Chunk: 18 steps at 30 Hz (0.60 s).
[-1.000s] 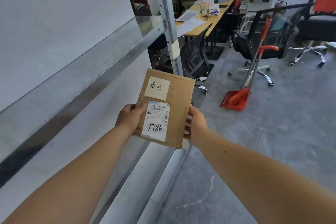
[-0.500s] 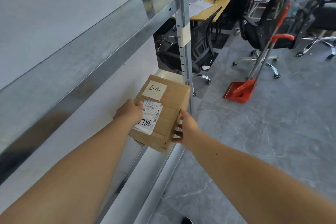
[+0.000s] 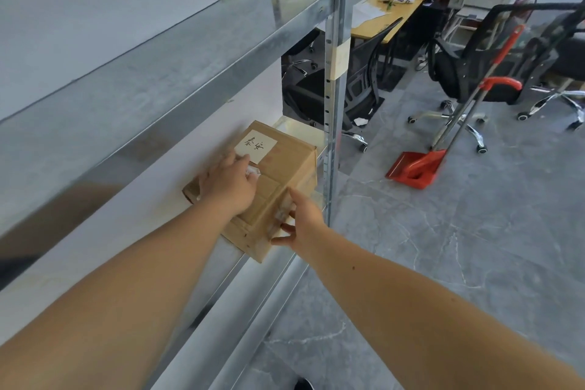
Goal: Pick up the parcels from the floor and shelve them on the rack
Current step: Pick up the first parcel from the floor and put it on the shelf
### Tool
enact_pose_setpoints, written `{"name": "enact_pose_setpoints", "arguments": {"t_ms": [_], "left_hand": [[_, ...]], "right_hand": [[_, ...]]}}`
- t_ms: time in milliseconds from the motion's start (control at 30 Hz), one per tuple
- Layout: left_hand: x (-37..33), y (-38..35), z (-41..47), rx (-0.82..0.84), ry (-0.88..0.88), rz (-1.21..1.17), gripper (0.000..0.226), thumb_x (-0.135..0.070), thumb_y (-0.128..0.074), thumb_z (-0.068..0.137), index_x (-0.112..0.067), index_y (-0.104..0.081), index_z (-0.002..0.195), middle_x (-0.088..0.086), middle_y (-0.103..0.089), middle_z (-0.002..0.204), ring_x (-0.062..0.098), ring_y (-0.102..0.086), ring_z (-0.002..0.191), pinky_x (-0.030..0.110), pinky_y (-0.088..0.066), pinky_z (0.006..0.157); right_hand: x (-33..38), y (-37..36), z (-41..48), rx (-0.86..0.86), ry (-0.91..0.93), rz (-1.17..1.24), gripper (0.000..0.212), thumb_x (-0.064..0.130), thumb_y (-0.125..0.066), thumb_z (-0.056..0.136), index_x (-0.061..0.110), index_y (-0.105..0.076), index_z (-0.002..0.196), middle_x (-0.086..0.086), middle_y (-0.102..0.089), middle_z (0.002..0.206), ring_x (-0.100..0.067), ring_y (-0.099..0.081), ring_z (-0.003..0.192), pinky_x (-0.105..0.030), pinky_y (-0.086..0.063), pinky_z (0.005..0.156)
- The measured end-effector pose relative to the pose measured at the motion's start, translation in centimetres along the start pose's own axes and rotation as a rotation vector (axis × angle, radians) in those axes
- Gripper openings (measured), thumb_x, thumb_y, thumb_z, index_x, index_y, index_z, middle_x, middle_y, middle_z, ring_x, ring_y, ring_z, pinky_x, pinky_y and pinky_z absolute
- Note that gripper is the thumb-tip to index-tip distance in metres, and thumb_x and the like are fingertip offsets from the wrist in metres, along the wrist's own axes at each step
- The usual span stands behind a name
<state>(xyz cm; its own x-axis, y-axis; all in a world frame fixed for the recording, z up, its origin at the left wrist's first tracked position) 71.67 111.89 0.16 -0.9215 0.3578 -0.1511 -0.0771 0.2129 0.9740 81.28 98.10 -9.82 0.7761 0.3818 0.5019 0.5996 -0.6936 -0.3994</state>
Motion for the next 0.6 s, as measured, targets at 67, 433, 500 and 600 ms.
{"name": "enact_pose_setpoints", "arguments": {"t_ms": [67,433,500,600], "left_hand": [[-0.5,0.0,-0.5,0.009,-0.019,-0.047,0.067,-0.058,-0.044,0.104,-0.032,-0.04,0.165,0.005,-0.019,0.181,0.031,-0.022,0.165,0.052,-0.021,0.132],[-0.8,-0.9,-1.7,0.058,-0.016,0.0,0.089,-0.075,-0.043,0.1,-0.033,-0.013,0.173,0.003,-0.007,0.183,0.027,-0.001,0.169,0.058,0.001,0.134],[-0.8,-0.8,-1.4,0.058,-0.01,0.006,0.088,-0.074,-0.042,0.101,-0.034,-0.012,0.173,0.003,-0.006,0.183,0.028,-0.001,0.169,0.059,0.001,0.133],[-0.7,-0.6,-1.2,0.061,-0.018,0.009,0.088,-0.074,-0.041,0.1,-0.034,-0.012,0.173,0.003,-0.006,0.183,0.028,-0.001,0.169,0.059,0.0,0.134]], "right_hand": [[-0.4,-0.6,0.3,0.035,-0.021,0.005,0.049,0.049,-0.066,0.095,0.021,-0.057,0.133,-0.01,-0.06,0.133,-0.04,-0.059,0.122,-0.071,-0.056,0.087],[0.3,-3.4,0.0,0.197,-0.04,0.011,0.043,0.059,-0.066,0.09,0.025,-0.057,0.115,-0.01,-0.056,0.129,-0.039,-0.061,0.099,-0.075,-0.057,0.076],[0.7,-3.7,-0.1,0.238,-0.021,0.05,0.032,0.056,-0.068,0.091,0.028,-0.058,0.103,-0.013,-0.057,0.12,-0.043,-0.063,0.097,-0.069,-0.06,0.064],[1.1,-3.6,-0.2,0.242,-0.003,0.063,0.041,0.055,-0.069,0.092,0.031,-0.053,0.121,-0.013,-0.055,0.119,-0.046,-0.062,0.1,-0.071,-0.06,0.069]]}}
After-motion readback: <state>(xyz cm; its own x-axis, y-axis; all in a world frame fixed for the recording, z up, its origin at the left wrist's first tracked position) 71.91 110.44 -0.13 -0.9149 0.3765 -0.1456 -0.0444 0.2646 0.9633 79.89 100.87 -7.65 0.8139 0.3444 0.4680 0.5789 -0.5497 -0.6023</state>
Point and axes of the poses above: each hand's wrist, its own z-axis towards the middle knuckle, its own y-axis out of the back of the hand, x = y × z, the point moved 8 cm from there along z, towards the middle knuckle
